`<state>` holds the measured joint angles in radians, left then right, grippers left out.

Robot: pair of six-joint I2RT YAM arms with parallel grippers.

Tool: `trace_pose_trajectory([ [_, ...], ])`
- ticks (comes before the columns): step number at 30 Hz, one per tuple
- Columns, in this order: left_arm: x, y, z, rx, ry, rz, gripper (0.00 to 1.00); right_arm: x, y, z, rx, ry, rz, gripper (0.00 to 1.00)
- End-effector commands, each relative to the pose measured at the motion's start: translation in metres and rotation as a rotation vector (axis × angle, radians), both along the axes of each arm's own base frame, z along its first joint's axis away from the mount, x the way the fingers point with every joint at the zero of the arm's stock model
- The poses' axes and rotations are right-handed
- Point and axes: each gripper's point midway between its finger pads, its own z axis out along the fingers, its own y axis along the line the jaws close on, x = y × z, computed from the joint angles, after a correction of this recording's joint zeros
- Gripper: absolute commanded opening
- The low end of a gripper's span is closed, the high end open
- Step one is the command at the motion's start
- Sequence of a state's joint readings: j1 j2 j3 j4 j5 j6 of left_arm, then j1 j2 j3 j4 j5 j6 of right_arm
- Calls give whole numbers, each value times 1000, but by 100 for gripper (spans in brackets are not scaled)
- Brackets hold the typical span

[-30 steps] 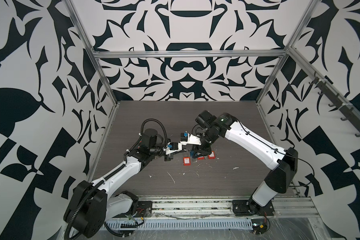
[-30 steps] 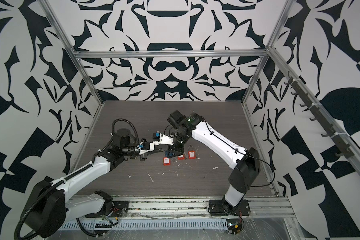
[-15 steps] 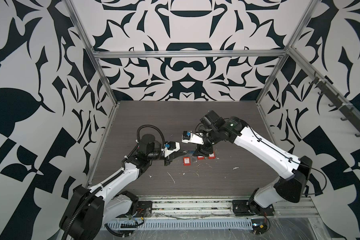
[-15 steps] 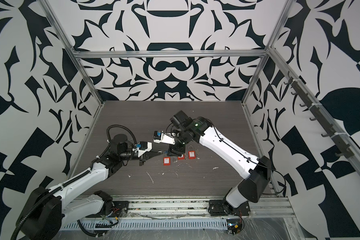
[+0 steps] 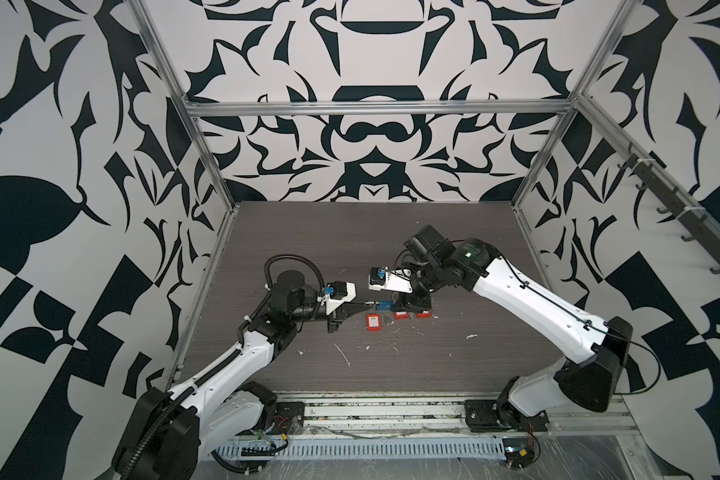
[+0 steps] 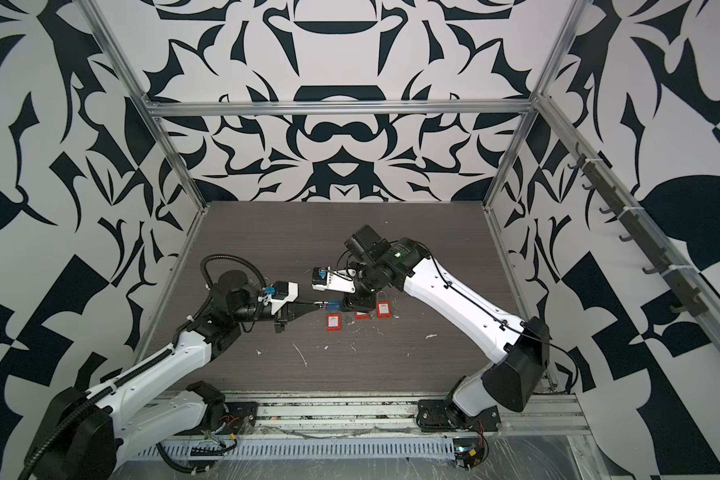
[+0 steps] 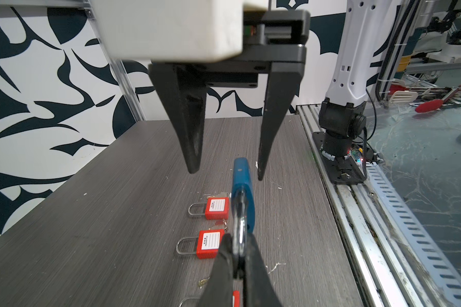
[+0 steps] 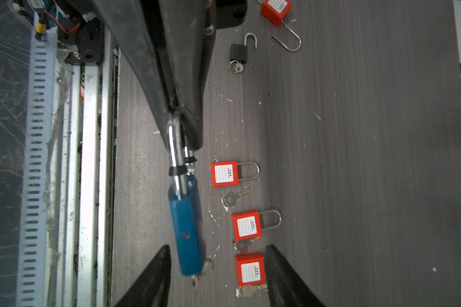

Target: Lock with the key

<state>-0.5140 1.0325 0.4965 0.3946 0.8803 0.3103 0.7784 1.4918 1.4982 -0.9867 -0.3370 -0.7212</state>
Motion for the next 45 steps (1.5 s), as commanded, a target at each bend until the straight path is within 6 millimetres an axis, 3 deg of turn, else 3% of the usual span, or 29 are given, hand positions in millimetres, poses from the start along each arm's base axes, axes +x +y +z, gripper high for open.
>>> trace_pose_trajectory([
  [1,-9,-1,9,-35,-13,-36,0,-13,7,6,54,37,63,53],
  [8,-8,-2,13,-53,-5,-37,0,-18,10,2,73,63,90,36],
  [18,-14,-5,12,-53,22,-66,0,-21,15,6,115,44,127,20],
  [26,-18,-10,11,-49,39,-84,0,-24,20,14,152,14,152,13],
  [37,-28,-26,4,-44,-72,-79,0,-44,34,32,269,78,239,9],
  [45,-29,-39,-1,-49,-60,-91,0,-31,51,52,377,2,238,4],
])
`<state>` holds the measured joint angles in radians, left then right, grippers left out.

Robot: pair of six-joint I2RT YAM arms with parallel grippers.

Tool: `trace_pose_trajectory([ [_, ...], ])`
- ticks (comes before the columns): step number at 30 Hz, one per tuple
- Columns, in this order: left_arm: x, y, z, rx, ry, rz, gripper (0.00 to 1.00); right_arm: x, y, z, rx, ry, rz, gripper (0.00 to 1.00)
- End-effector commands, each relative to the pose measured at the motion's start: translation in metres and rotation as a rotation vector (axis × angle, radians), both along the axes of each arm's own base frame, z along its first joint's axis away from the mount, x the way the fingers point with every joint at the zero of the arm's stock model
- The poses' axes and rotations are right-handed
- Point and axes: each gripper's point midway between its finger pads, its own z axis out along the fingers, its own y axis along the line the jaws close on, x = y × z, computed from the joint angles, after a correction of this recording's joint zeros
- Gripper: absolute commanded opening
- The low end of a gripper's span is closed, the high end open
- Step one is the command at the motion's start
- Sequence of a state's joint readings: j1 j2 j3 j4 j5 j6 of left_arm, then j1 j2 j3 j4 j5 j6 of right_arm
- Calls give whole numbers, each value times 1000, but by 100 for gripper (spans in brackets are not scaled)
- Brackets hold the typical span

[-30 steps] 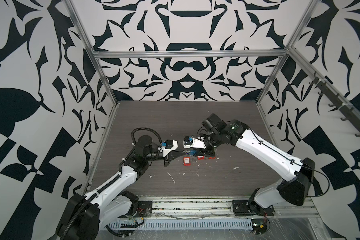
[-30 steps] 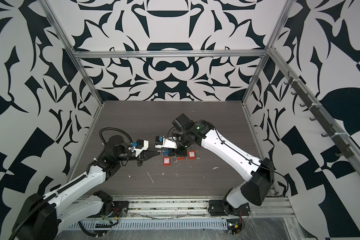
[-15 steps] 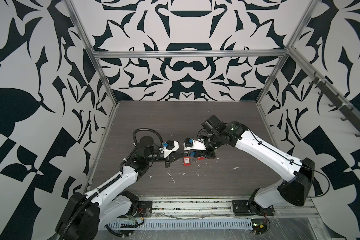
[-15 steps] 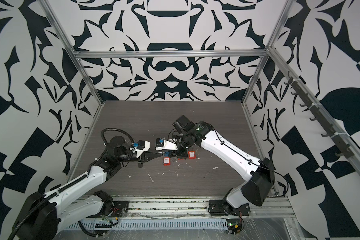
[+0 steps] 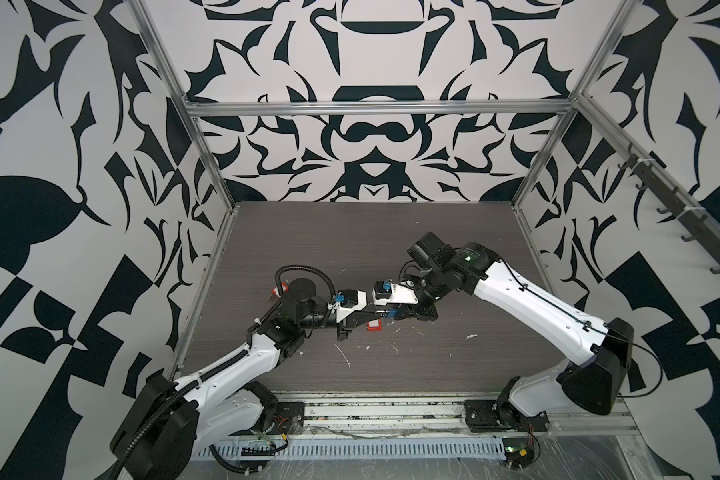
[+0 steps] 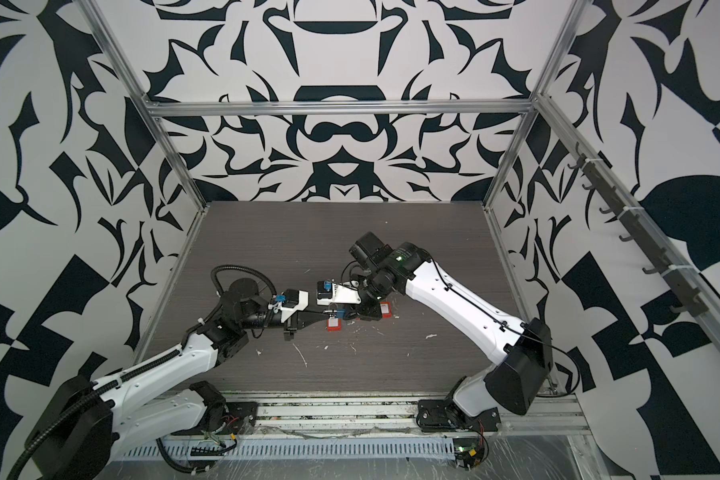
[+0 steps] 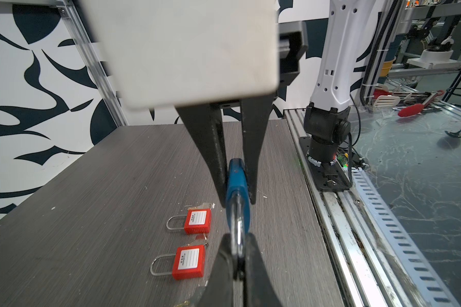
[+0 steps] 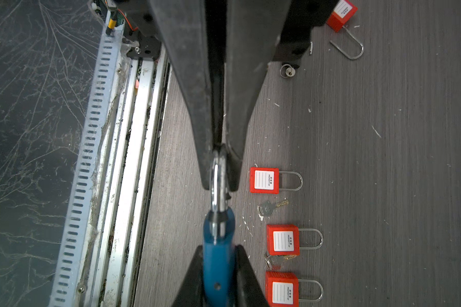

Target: Lock with the key

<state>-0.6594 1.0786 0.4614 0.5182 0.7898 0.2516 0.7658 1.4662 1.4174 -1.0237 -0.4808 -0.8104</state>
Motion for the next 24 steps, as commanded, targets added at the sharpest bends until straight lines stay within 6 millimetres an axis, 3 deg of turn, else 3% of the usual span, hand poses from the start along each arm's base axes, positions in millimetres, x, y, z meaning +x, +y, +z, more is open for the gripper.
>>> trace_pose_trajectory([
  [1,-8,-13,6,-41,-60,-42,0,2,59,69,372,-91,99,3],
  [8,-4,-18,2,-72,14,-20,0,9,74,86,489,-132,85,0],
  [24,-13,-30,-13,-20,-4,-64,0,6,87,97,547,-107,123,0],
])
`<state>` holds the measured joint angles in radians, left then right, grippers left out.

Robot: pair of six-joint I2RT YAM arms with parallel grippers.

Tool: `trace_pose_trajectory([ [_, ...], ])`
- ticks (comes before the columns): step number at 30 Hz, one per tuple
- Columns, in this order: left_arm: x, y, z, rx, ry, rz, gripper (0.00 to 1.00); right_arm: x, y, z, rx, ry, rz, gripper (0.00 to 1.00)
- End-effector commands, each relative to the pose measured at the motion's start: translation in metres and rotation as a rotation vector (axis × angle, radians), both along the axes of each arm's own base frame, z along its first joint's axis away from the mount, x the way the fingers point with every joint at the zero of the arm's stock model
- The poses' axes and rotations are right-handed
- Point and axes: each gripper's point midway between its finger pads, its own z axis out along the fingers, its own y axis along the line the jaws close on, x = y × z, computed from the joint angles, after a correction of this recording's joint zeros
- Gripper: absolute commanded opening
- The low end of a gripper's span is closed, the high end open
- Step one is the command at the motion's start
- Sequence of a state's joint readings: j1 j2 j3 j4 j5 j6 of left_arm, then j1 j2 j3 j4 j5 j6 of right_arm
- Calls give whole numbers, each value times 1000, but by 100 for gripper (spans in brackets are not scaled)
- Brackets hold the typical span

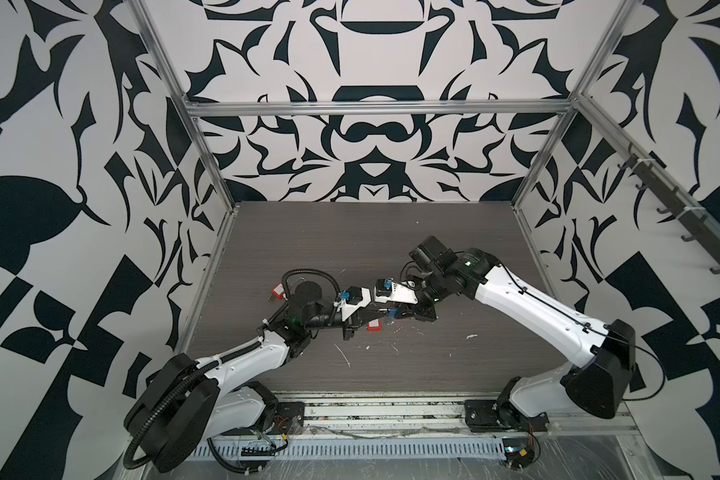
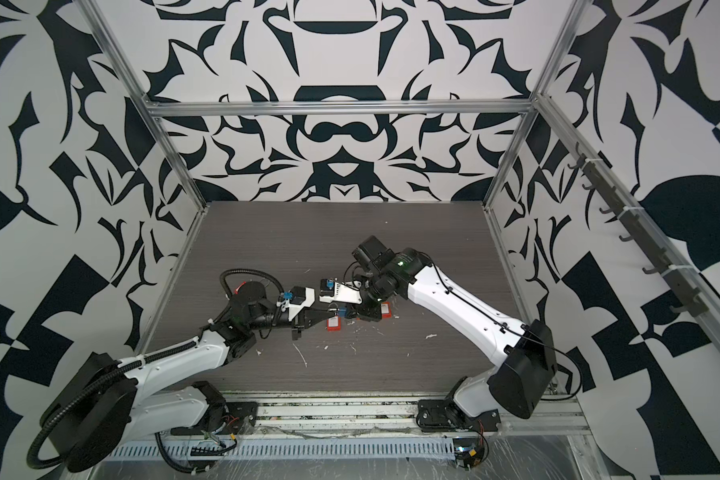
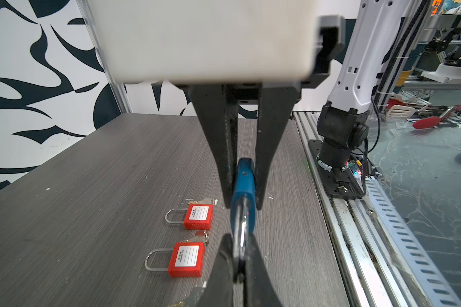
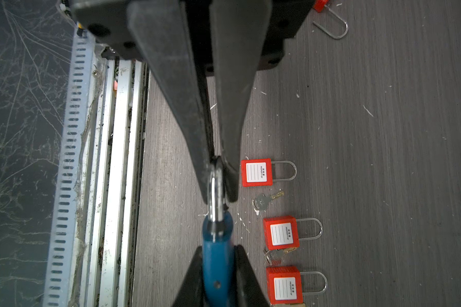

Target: Lock with the key

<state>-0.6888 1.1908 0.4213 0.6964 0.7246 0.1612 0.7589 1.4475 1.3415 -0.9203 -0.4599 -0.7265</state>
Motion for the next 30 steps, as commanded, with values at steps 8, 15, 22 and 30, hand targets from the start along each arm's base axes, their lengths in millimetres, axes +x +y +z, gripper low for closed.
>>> trace_pose_trajectory([
  [8,-28,-23,7,26,-112,-123,0,-7,86,98,500,-96,210,0],
  [15,-10,3,20,38,-93,-31,0,-5,49,66,289,-150,139,28],
  [22,-5,27,31,72,-97,-2,0,-11,0,42,97,-162,69,44],
  [30,-7,26,37,75,-91,-32,0,-19,-19,43,64,-92,42,38],
])
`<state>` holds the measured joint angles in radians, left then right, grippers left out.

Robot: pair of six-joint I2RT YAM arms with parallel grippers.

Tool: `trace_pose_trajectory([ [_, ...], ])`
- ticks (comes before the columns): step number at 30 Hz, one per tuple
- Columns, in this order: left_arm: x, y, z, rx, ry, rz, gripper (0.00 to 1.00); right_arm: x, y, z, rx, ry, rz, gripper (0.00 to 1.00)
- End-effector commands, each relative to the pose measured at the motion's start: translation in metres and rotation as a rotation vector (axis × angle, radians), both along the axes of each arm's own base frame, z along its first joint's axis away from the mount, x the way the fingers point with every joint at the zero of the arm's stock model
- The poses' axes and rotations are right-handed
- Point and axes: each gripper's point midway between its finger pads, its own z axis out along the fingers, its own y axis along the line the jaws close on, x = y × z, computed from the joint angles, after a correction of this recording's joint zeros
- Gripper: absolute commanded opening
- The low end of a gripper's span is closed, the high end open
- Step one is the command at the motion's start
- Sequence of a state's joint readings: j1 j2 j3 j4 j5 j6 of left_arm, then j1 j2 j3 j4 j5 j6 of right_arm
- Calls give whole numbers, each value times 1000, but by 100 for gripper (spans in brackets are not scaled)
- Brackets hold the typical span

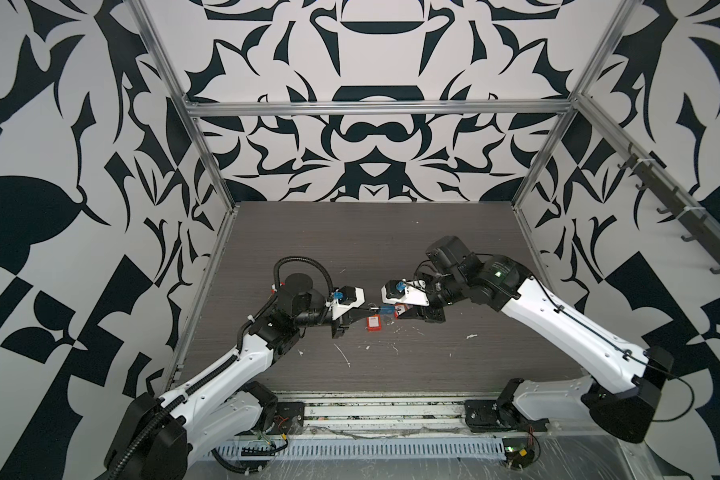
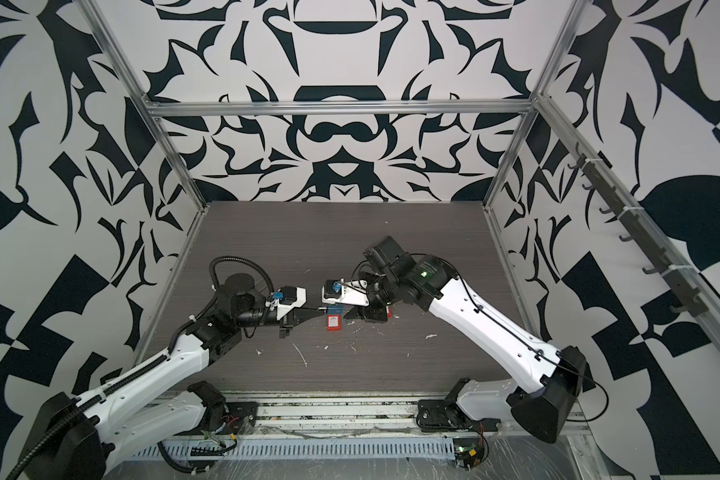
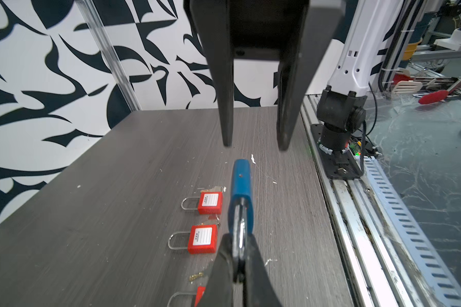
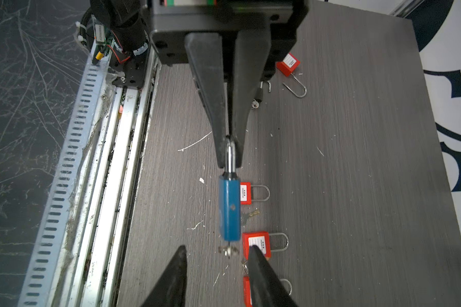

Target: Lock with the key

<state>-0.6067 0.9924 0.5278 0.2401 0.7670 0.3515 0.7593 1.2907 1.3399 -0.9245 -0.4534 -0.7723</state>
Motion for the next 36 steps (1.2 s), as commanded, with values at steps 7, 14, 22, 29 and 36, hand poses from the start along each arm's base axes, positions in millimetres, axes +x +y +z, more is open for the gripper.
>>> trace_pose_trajectory([
  [7,-4,-3,20,-28,-49,-56,0,1,-2,-11,-58,71,-4,32],
  [14,-4,-3,18,-20,-51,-53,0,3,6,-17,-57,108,2,23],
  [22,-3,-2,15,-10,-52,-50,0,7,7,-19,-57,95,-4,14],
  [29,-2,-2,15,-5,-51,-43,0,7,6,-26,-75,110,-4,6],
  [36,-2,-1,14,6,-54,-33,0,9,0,-31,-111,90,-10,0],
])
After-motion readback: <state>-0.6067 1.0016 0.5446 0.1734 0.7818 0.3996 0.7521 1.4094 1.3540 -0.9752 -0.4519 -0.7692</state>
